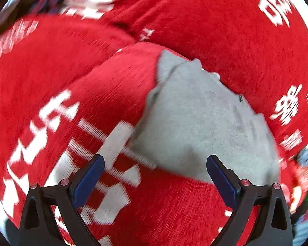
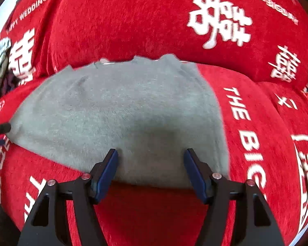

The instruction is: Fold small clothes

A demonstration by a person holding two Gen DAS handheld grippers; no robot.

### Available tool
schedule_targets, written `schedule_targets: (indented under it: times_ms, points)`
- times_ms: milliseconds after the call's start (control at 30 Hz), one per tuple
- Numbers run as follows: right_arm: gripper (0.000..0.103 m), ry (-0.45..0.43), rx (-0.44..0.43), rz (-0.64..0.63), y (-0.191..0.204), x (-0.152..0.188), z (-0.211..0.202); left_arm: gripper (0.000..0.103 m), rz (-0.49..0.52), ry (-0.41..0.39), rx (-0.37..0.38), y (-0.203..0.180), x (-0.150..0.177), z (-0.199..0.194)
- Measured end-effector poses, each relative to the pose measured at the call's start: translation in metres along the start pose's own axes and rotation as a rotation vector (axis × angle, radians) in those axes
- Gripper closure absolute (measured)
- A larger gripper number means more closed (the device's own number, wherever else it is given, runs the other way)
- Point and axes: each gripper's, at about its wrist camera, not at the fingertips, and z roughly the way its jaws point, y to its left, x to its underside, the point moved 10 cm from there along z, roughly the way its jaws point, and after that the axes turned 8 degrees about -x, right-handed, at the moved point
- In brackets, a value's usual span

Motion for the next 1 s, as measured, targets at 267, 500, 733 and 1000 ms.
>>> schedule_targets:
  times_ms: [267,500,733,1000]
  points:
    - [0.021,-0.041,0.104,-0.104,0.016,0.021,-0.007,0.001,-0.131,0.030,0.287,-0.010,0.001,-0.003]
    - [0.020,-0.052,0.086,-0.086,0.015,0.022,-0.009,0.012,-0.229,0.028,0.386,-0.026,-0.032,0.018]
    - [0.020,-0.010,-0.023,-0.043,0.030,-0.005,-0.022,0.085,-0.235,0.047,0.414,-0.021,-0.026,0.038]
    - [0.020,0.100,-0.241,-0.055,0.116,-0.108,0.028,0.085,-0.130,-0.062,0.339,-0.025,-0.028,0.028]
